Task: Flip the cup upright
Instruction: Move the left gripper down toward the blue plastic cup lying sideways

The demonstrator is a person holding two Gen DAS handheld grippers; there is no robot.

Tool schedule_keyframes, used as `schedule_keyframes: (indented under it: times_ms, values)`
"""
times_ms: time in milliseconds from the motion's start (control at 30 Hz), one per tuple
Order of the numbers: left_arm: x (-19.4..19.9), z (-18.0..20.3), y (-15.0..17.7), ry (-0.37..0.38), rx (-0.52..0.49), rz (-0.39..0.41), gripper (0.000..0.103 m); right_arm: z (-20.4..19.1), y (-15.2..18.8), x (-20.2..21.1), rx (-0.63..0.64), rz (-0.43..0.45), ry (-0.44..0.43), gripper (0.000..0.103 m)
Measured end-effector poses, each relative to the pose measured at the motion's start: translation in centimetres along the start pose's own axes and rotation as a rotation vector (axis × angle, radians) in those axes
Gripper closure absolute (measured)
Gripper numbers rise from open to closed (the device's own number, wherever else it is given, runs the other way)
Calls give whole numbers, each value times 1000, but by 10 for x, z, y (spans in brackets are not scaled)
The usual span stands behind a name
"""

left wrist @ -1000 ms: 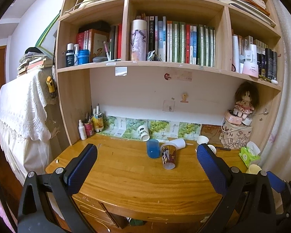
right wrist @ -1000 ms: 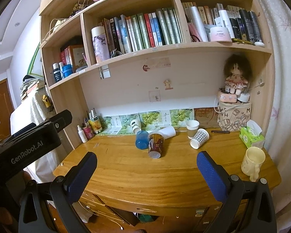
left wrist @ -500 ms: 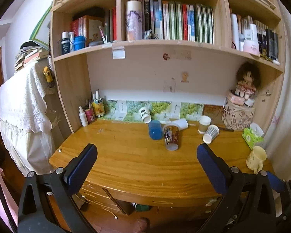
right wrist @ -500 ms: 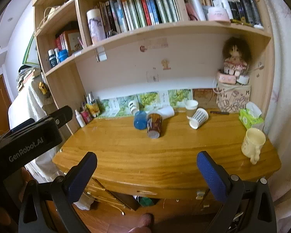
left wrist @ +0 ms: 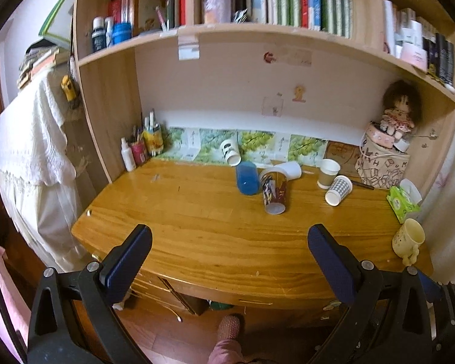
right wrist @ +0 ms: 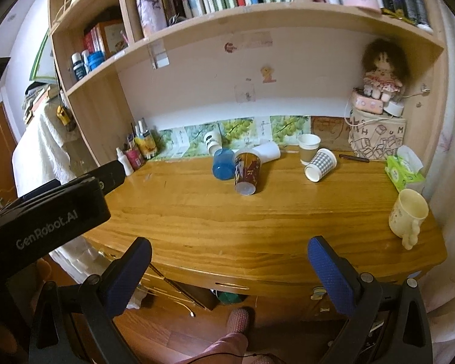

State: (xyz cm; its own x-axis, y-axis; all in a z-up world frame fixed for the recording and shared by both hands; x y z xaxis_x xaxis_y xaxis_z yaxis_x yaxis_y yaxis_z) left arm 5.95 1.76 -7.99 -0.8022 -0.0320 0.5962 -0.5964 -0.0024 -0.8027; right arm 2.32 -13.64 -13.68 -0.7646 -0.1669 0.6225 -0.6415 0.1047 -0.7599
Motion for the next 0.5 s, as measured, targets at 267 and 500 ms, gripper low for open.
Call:
schedule_keyframes:
  times_ms: [267, 500]
  values:
    - [-39, -3, -11, 25, 25, -73, 0, 1, -15, -34, -5, -68, 19, 0]
    - [-78, -1, -35, 44, 7, -109, 0, 5, -37, -70, -35, -105, 33, 0]
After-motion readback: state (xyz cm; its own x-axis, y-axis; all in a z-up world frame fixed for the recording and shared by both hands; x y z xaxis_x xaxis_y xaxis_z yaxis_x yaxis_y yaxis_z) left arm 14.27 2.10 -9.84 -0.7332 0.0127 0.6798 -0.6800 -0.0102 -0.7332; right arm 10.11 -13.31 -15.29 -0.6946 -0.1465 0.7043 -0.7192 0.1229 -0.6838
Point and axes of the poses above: each gripper's, at about its wrist camera, not at the fingertips, and x roughly against the way its jaws point, z to its right, y to its underside, the point moved 4 cm from there along -x, roughly the way its jaws point, and after that the axes turned 2 degrees about -x, right-handed, at the moved point
